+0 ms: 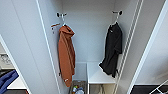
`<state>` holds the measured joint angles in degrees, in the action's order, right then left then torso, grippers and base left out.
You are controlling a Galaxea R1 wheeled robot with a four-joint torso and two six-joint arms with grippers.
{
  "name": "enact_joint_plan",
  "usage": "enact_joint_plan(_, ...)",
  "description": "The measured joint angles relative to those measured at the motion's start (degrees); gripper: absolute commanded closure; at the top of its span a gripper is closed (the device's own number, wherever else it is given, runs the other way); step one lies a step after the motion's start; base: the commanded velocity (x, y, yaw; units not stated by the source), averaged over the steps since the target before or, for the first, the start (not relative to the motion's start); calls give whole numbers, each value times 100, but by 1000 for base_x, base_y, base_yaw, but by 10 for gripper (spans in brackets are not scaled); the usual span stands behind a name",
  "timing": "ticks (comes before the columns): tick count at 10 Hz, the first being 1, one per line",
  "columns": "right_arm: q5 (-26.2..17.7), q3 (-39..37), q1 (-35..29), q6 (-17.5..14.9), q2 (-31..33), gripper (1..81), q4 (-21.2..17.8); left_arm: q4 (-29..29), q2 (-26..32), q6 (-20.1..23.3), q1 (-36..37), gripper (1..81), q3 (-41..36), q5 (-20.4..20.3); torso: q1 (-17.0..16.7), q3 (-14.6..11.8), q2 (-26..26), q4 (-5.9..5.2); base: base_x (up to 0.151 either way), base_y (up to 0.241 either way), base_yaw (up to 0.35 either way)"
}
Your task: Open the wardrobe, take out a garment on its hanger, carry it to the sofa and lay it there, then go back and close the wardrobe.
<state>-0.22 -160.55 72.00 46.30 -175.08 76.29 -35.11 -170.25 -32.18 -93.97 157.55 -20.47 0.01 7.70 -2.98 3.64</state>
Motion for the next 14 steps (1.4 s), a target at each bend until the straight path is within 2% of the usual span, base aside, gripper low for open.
enact_joint_plan(3, -27, 151, -218, -107, -288, 10, 1224, 2, -128, 0, 111, 10, 0, 374, 2, 2, 0, 0, 0, 0, 0)
enact_joint_plan(8, -93, 43, -483, -217, -701, 10, 2511, 11, -196, -1, 193, 10, 0, 575, 2, 5, 0, 0, 0, 0, 0)
enact_joint_plan(11, -262, -273, -959, -217, -686, 10, 2658, 11, -199, 0, 201, 10, 0, 586, 5, 7, 0, 0, 0, 0, 0)
enact_joint_plan(12, -510, -354, -1112, -212, -679, 10, 2655, 11, -213, -1, 201, 10, 0, 589, 7, 7, 2, 0, 0, 0, 0)
enact_joint_plan(14, -1314, -356, -1265, -171, -697, 10, 2594, 2, -274, 0, 204, 10, 4, 589, 9, 9, 2, 0, 0, 0, 0)
